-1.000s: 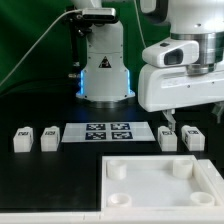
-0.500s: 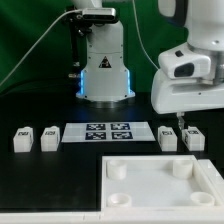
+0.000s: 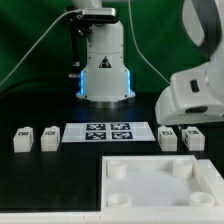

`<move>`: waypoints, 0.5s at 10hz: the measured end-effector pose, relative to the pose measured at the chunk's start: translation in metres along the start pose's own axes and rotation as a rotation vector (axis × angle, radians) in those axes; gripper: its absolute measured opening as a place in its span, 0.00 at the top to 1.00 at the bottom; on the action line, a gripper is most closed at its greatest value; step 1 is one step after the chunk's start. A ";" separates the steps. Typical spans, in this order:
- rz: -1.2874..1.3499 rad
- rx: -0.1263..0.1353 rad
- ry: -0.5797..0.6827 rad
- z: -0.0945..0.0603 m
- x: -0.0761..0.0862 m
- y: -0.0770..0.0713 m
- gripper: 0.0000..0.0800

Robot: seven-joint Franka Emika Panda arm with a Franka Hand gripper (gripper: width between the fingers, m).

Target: Assemble one leg

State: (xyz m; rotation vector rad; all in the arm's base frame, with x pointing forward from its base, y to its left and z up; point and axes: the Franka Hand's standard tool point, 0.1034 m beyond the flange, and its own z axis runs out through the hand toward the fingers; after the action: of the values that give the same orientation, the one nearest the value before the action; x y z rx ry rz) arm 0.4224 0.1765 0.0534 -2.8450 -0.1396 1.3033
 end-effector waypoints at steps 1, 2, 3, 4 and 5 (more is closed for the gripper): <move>-0.002 0.003 -0.035 -0.001 0.005 -0.001 0.19; -0.002 0.005 -0.016 -0.001 0.009 -0.002 0.19; 0.019 0.005 -0.010 0.006 0.009 -0.004 0.19; 0.023 -0.001 -0.012 0.018 0.008 -0.008 0.19; 0.022 -0.006 -0.013 0.029 0.006 -0.013 0.19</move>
Offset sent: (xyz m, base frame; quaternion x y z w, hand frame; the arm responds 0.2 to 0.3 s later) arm -0.0327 0.0150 -0.0169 0.0149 0.0029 0.0499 0.9986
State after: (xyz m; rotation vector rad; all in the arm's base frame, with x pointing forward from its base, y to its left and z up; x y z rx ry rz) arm 0.4034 0.1891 0.0300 -2.8516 -0.1131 1.3274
